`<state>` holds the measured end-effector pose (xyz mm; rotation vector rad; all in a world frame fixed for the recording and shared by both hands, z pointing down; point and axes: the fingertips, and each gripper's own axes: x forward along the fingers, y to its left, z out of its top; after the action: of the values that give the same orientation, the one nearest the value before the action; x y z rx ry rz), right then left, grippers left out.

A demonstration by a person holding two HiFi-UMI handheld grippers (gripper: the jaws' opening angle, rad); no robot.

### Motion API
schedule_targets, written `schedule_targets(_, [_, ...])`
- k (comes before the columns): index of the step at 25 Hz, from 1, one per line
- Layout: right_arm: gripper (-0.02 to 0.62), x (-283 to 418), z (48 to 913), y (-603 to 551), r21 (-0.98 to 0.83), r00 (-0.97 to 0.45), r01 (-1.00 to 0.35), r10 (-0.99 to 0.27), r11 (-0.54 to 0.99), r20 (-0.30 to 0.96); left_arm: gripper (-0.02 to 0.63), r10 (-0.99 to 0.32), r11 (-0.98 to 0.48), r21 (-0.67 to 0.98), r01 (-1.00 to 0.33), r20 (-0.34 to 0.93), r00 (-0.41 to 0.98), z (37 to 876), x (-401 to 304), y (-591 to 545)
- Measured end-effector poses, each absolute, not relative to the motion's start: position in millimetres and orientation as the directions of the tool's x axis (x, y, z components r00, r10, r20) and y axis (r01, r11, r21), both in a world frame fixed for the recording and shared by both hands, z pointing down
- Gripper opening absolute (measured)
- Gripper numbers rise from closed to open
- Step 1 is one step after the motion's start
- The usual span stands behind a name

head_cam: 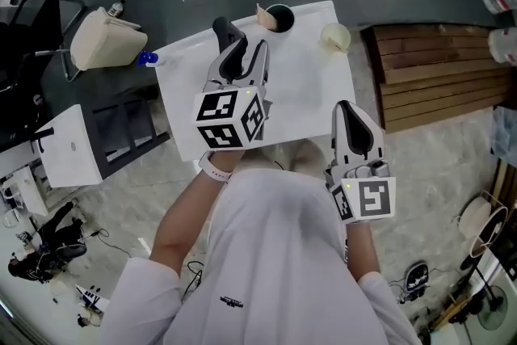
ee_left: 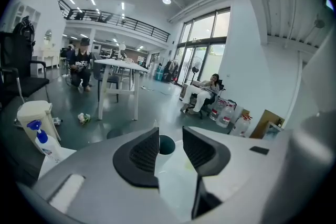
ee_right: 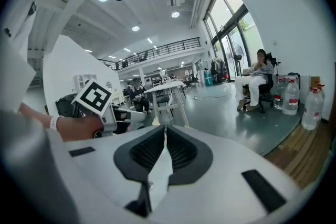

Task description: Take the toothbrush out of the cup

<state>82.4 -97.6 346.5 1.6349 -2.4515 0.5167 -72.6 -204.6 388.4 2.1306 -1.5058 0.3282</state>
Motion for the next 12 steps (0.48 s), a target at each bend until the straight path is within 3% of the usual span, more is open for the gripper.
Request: schedule_targets(12, [0.008, 92, 382, -110, -0.232, -0.412, -0.909, -0.827, 0.346, 0.382, 0.141, -0.8, -0.182, 0.293, -0.939, 0.511, 0.315, 436, -67, -256])
